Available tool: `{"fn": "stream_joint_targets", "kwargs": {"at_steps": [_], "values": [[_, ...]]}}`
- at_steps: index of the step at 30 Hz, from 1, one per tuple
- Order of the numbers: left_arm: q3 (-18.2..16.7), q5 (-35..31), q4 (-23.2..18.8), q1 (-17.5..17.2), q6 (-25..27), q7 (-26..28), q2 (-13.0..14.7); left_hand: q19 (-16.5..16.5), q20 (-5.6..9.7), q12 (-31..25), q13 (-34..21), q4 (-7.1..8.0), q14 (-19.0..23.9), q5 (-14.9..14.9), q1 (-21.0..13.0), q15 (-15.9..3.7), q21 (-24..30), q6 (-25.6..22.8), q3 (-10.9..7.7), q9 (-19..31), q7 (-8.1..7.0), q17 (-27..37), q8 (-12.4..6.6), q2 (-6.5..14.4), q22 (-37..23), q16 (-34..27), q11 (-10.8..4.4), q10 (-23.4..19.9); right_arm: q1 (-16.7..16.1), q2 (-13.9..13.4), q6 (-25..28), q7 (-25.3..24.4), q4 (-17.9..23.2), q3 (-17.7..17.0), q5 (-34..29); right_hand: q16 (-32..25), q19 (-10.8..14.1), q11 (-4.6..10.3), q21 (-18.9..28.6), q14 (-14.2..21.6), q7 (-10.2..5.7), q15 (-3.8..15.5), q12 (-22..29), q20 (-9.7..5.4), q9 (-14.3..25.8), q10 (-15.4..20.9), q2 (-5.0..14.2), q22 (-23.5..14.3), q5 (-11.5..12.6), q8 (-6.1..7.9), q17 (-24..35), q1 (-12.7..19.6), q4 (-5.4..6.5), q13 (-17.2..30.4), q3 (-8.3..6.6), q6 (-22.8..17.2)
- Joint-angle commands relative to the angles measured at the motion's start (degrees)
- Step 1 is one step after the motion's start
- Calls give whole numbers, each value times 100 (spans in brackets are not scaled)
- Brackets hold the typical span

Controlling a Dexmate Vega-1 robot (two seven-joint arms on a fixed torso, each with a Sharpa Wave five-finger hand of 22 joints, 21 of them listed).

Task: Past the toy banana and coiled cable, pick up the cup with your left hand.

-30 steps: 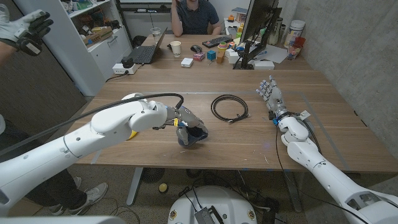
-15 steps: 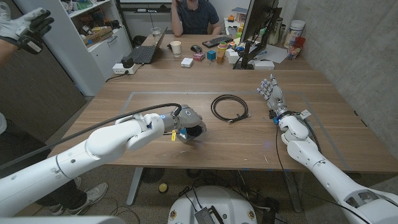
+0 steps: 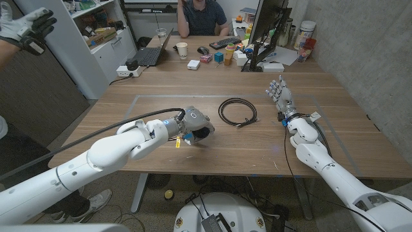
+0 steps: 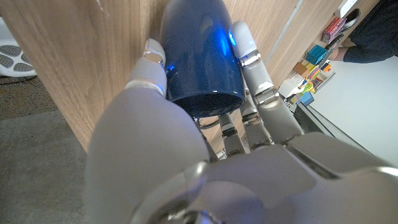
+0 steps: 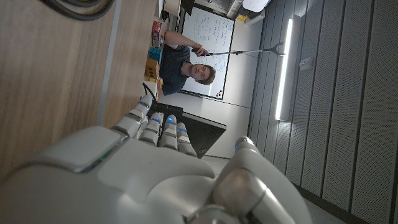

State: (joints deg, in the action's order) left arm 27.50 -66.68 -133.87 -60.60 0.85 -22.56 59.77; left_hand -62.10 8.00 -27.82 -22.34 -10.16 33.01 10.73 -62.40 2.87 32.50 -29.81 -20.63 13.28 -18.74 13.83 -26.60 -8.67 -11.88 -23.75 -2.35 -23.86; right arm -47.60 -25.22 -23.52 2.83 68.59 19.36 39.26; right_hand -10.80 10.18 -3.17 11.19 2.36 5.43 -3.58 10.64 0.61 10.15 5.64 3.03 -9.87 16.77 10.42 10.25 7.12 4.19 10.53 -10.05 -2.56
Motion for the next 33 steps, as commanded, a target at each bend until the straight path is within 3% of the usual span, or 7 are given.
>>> {"fn": "stream_joint_targets", "kwargs": {"at_steps": [1,24,33], "values": [[-193,-27,-42,-118,120,186,-76,12,66,-44,-33,39,670,24,-1464,-1475,77,-2243,-190,14,2239,-3,11,1422,-22,17,-286,-656,63,30,-21,34,-77,12,-4,-16,-30,-6,14,21,-1,-55,45,3,11,47,57,-18,57,48,11,10,-24,18,17,-32],[-793,120,-513,-440,611,277,-114,118,27,34,-163,84,591,43,-1478,-1302,274,-1948,-275,36,2236,-73,240,1514,-37,217,-194,-484,93,48,-58,103,-101,2,30,-11,-36,-14,13,20,7,-58,41,4,12,47,60,-18,62,47,12,20,-34,19,24,-40],[-1034,37,-622,-688,773,700,-167,153,13,67,-189,98,562,46,-1462,-1291,321,-1901,-296,51,2261,-77,281,1540,-34,259,-184,-431,25,6,-46,73,16,-29,50,-12,-38,-20,13,24,13,-63,45,5,12,63,62,-18,67,47,12,28,-40,19,26,-43]]}}
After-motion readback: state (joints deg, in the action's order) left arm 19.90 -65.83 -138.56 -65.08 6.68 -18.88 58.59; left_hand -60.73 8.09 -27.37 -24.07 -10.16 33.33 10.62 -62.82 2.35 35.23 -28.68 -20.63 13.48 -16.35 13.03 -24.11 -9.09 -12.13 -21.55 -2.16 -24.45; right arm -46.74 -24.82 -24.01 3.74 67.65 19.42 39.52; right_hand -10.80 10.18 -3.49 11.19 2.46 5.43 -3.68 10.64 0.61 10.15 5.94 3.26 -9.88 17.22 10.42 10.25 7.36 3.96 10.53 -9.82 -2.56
